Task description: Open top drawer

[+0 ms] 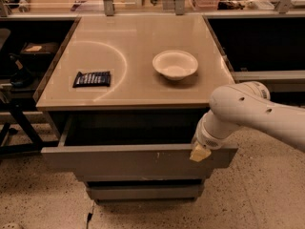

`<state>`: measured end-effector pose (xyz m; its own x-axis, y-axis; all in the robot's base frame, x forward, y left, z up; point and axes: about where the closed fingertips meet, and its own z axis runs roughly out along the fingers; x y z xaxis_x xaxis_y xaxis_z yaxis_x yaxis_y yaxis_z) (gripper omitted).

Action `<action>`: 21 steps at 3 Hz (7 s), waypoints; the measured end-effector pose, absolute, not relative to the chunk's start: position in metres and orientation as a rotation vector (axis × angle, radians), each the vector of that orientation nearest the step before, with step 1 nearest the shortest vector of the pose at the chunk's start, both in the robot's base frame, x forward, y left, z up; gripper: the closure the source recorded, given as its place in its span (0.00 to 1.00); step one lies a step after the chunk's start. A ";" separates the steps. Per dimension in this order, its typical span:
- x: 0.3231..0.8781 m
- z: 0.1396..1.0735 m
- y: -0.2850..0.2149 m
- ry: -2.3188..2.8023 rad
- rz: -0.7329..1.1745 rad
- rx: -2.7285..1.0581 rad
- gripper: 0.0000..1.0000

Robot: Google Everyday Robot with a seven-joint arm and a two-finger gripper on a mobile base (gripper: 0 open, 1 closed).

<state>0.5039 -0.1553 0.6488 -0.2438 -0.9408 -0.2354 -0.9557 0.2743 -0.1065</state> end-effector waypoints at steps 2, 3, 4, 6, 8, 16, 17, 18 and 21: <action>0.475 0.651 -0.166 2.354 0.117 -1.705 1.00; 0.458 0.652 -0.170 2.388 0.136 -1.688 1.00; 0.458 0.653 -0.170 2.388 0.136 -1.688 1.00; 0.444 0.653 -0.174 2.420 0.158 -1.655 1.00; 0.435 0.653 -0.174 2.451 0.169 -1.641 1.00; 0.378 0.652 -0.181 2.559 0.150 -1.603 1.00; 0.369 0.652 -0.184 2.579 0.147 -1.588 1.00; 0.369 0.653 -0.182 2.579 0.147 -1.588 1.00; 0.352 0.653 -0.183 2.622 0.150 -1.560 1.00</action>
Offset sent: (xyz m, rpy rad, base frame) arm -0.1127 -0.0675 0.0224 0.0433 0.1290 -0.2111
